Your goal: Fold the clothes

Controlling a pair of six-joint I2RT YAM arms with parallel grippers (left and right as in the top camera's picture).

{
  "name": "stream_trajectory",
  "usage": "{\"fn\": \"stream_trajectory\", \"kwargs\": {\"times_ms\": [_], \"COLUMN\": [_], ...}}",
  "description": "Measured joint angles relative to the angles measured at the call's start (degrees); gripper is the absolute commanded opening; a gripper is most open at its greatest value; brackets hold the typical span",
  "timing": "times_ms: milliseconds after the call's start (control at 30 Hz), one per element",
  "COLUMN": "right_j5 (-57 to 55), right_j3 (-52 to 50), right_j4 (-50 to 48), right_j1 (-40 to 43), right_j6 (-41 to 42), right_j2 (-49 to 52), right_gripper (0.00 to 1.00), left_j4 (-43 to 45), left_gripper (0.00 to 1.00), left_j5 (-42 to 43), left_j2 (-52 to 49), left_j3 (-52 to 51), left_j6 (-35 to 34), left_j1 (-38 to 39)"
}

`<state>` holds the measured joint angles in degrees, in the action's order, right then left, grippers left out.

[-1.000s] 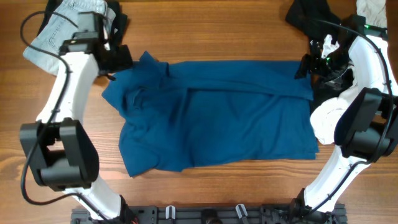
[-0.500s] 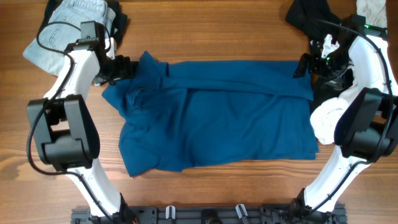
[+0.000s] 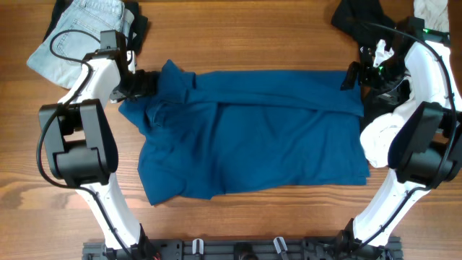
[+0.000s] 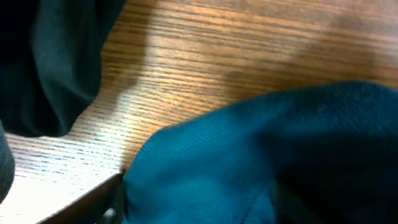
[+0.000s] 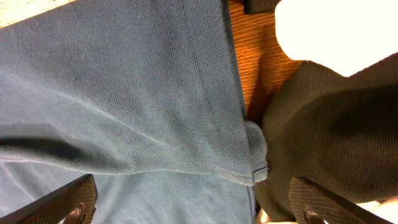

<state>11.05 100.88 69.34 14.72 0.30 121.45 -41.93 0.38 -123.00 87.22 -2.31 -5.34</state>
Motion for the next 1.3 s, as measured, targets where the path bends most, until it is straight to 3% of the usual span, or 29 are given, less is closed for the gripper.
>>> {"fn": "stream_trajectory", "kwargs": {"times_ms": [67,167,600,867,933,967,1033,1067,1300], "right_j5": [0.0,0.0,0.0,0.0,0.0,0.0,0.0,0.0,0.55], "right_j3": [0.0,0.0,0.0,0.0,0.0,0.0,0.0,0.0,-0.02], "right_j4": [0.02,0.02,0.02,-0.02,-0.44,-0.83,-1.38,-1.57,-1.88], "right_j1": [0.0,0.0,0.0,0.0,0.0,0.0,0.0,0.0,0.0], "right_j6": [0.0,0.0,0.0,0.02,0.02,0.0,0.02,0.02,0.0], "right_j2": [0.0,0.0,0.0,0.0,0.0,0.0,0.0,0.0,-0.09], "right_gripper": [1.0,1.0,1.0,1.0,1.0,1.0,1.0,1.0,1.0], "left_j4": [0.2,-0.79,-14.34,-15.1,-14.25,-13.55,-12.72,-12.33,-15.1], "left_gripper": [0.21,0.04,0.04,0.06,0.35,0.62,0.9,0.98,1.0], "left_j5": [-0.59,-1.64,-5.2,-4.85,-4.85,-4.92,-5.9,-6.19,-7.02], "left_j2": [-0.24,-0.35,-0.35,-0.35,-0.35,-0.35,-0.33,-0.24,-0.68], "left_j3": [0.15,0.28,1.09,1.03,1.01,1.01,1.01,1.01,3.04], "left_j6": [-0.44,-3.26,-20.41,-23.5,-23.41,-22.88,-22.43,-22.38,-21.97], "left_j1": [0.09,-0.02,-5.79,-12.24,-13.07,-13.4,-13.9,-14.25,-15.63]}}
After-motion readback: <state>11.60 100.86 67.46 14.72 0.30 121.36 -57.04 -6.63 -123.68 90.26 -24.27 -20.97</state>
